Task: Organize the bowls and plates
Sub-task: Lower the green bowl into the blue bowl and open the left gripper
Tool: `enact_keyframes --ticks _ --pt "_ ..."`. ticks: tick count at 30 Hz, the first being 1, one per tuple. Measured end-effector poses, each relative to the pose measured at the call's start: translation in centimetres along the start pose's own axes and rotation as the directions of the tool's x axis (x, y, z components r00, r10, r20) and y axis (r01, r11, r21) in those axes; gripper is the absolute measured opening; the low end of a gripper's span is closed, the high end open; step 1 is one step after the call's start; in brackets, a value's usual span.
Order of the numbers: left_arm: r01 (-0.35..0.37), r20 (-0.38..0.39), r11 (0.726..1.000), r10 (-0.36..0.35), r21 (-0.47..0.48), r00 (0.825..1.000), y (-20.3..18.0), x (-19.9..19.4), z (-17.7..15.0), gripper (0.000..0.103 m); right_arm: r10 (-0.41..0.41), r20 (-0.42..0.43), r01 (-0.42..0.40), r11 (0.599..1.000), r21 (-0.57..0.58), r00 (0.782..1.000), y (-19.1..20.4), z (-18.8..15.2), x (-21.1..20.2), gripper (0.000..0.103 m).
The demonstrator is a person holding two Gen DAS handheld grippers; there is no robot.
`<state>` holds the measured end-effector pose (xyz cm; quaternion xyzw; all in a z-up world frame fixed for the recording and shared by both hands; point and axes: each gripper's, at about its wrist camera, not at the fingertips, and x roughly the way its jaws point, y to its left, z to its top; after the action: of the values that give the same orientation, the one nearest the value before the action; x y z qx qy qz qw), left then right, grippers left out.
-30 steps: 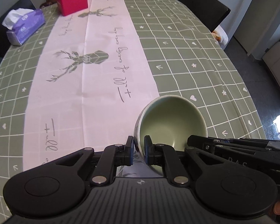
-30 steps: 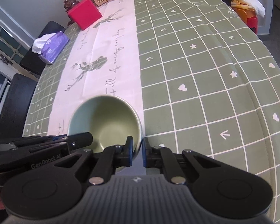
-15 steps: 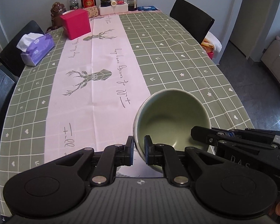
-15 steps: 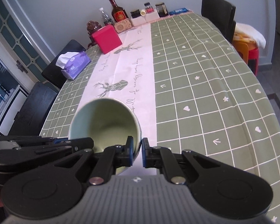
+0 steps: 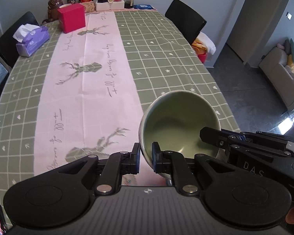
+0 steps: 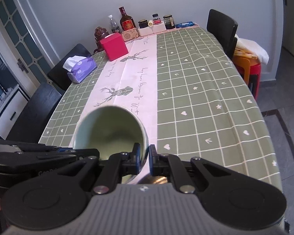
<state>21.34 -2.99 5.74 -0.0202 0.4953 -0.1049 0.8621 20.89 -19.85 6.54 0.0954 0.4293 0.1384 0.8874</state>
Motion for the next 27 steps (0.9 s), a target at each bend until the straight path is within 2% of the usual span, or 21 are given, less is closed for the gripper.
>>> enact_keyframes --ticks 6,14,22,27 --pt "0.061 -0.020 0.998 -0.061 -0.008 0.998 -1.6 -1.1 -1.0 0.013 -0.029 -0.036 0.028 0.999 -0.016 0.999 -1.0 -0.9 -2.7 0.006" --pt "0.150 -0.157 0.984 -0.163 -0.094 0.974 -2.4 1.1 -2.7 0.013 -0.086 -0.157 0.081 0.996 -0.039 0.984 -2.9 -2.4 -3.4 0.006" --pt "0.136 -0.250 0.980 -0.169 -0.143 0.953 -2.4 4.2 -2.9 0.013 -0.121 -0.252 0.117 0.993 -0.031 0.960 -4.2 -3.1 -1.0 0.006" --pt "0.102 -0.278 0.982 -0.143 -0.157 0.950 -2.3 6.0 -2.9 0.013 -0.115 -0.283 0.116 0.993 -0.013 0.952 -4.8 -3.4 0.7 0.006"
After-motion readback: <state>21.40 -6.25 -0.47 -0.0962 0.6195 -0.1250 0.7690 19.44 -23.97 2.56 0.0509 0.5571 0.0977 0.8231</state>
